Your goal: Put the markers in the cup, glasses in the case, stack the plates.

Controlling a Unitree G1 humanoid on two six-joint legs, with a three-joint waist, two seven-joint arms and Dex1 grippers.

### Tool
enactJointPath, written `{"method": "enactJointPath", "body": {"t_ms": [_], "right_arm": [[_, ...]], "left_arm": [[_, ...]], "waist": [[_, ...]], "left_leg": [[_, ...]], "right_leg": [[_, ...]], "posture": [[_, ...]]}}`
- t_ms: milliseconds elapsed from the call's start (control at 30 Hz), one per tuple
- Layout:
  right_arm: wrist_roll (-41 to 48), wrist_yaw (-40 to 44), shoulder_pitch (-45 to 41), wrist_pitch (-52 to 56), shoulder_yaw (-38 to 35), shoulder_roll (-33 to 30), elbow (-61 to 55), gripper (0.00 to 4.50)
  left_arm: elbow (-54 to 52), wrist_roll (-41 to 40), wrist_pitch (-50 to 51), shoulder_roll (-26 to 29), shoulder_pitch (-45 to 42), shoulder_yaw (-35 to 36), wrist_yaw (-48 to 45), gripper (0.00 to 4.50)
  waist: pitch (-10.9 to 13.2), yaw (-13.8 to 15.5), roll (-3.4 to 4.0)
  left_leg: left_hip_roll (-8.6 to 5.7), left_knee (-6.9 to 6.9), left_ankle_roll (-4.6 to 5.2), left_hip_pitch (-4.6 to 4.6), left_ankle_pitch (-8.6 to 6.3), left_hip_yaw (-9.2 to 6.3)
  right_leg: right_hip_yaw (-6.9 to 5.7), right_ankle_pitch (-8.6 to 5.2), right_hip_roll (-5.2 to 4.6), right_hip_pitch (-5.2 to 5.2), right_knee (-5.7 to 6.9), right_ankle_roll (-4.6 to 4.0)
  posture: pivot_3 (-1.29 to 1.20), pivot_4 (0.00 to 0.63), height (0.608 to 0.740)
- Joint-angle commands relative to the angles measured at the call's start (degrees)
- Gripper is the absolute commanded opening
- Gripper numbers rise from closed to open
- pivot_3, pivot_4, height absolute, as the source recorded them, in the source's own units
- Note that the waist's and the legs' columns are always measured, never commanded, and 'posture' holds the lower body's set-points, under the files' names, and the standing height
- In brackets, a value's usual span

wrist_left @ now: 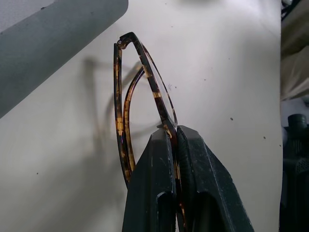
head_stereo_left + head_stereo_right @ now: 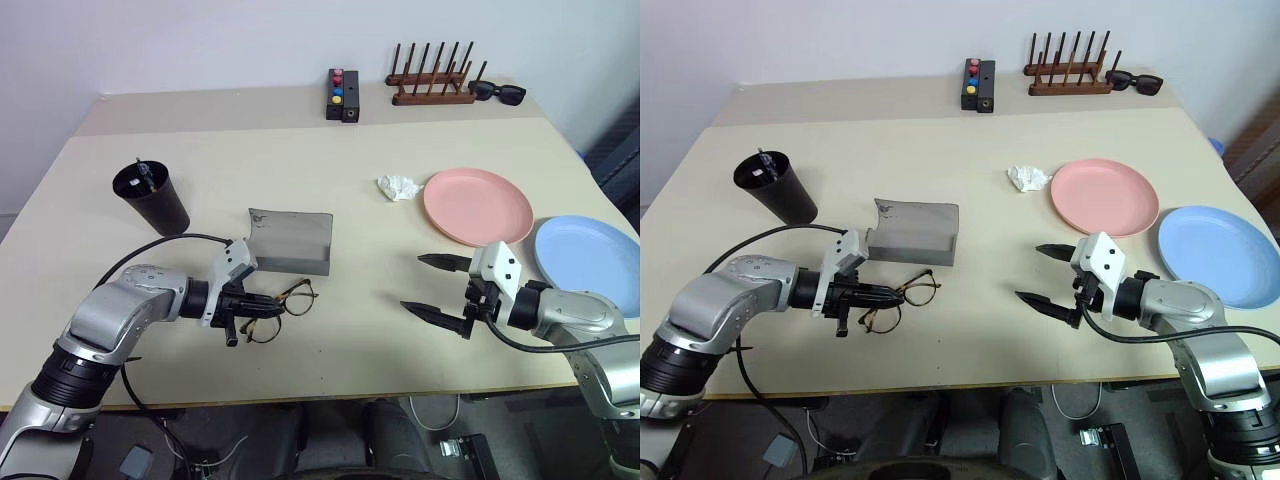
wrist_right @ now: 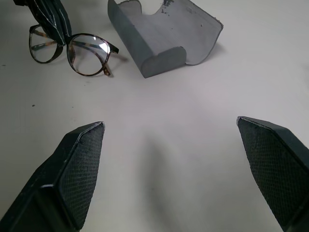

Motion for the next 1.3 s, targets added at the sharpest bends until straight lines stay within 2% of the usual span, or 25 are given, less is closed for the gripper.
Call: {"method": "enactJointPath", "body": {"t_ms": [33,200,300,400,600,700,833,1033,1300], "right_arm": [[0.7,0.1,-0.2,-0.9,-1.0,-0.3,-2.0,4.5],[0.0,0.5,0.5,-2.8,-0.8,0.2,-0.7,4.5],[-0.5,0.8,0.2,-4.0,-0.3,0.4,0.5,4.5],[-0.8,1.0,-0.6,-4.8,0.3,0.8,1.7,4.5],[-1.2,0.9,-2.0,-5.5,1.4,1.4,3.0,4.5],[-1.3,0.2,-3.4,-4.4,2.2,1.7,2.5,4.5],[-1.2,-0.6,-4.0,-3.1,2.5,1.8,1.2,4.5],[-0.4,-1.6,-3.0,-1.1,1.5,1.3,-1.7,4.5],[0.5,-2.0,-1.7,0.8,-0.4,0.5,-3.9,4.5]], "left_arm": [[0.4,0.3,-2.2,1.2,-0.1,1.1,-1.3,0.05],[0.8,-2.8,-7.7,3.2,-3.6,3.5,-10.3,0.05],[2.9,-1.9,-11.9,4.7,-6.0,3.7,-14.9,0.05],[10.8,0.3,-20.6,1.5,-12.0,5.0,-15.5,0.05],[32.3,8.2,-30.7,-0.9,-28.3,0.3,-23.4,0.05],[43.8,13.5,-38.2,-3.0,-33.4,-2.2,-26.4,0.05],[52.4,17.4,-44.7,-5.1,-36.4,-4.2,-30.0,0.05],[63.6,22.3,-54.7,-9.8,-38.9,-5.4,-30.4,0.05],[72.4,24.6,-60.7,-12.7,-43.5,-4.0,-30.6,0.05]], "waist": [[0.0,0.0,0.0],[0.0,0.0,-0.01],[0.0,0.0,-0.03],[0.0,0.2,-0.05],[0.0,0.0,-0.07],[0.0,-0.3,-0.06],[0.0,-0.5,-0.09],[0.1,-0.1,-0.13],[0.1,-0.2,-0.17]], "left_leg": [[0.0,0.0,0.0,0.0,0.0,0.0],[0.0,0.0,0.0,-0.01,0.0,0.0],[0.0,0.0,0.0,-0.02,0.0,-0.01],[0.0,0.0,0.0,0.0,0.0,0.01],[-0.02,0.05,-0.01,-0.04,0.01,0.01],[-0.03,0.04,0.01,-0.04,0.0,0.04],[-0.02,0.02,0.01,-0.04,0.0,0.04],[-0.03,0.11,0.02,-0.1,0.0,0.03],[-0.05,0.13,0.03,-0.11,0.0,0.02]], "right_leg": [[0.0,0.0,0.0,0.0,0.0,0.0],[0.0,0.0,0.0,0.0,-0.01,0.0],[-0.04,0.0,0.0,0.0,-0.02,0.0],[-0.04,0.0,0.0,0.01,-0.03,0.0],[-0.11,0.0,0.01,0.0,-0.02,0.01],[-0.11,0.01,0.0,-0.02,-0.04,0.01],[-0.1,0.01,0.01,-0.05,-0.02,0.02],[-0.11,0.02,0.01,-0.07,0.0,0.04],[-0.12,0.04,0.02,-0.07,0.03,0.08]], "posture": [[0.0,0.15,0.74],[0.0,0.15,0.74],[0.0,0.15,0.74],[0.0,0.15,0.74],[0.0,0.15,0.74],[0.0,0.15,0.74],[0.0,0.15,0.74],[0.0,0.15,0.74],[0.0,0.15,0.74]]}}
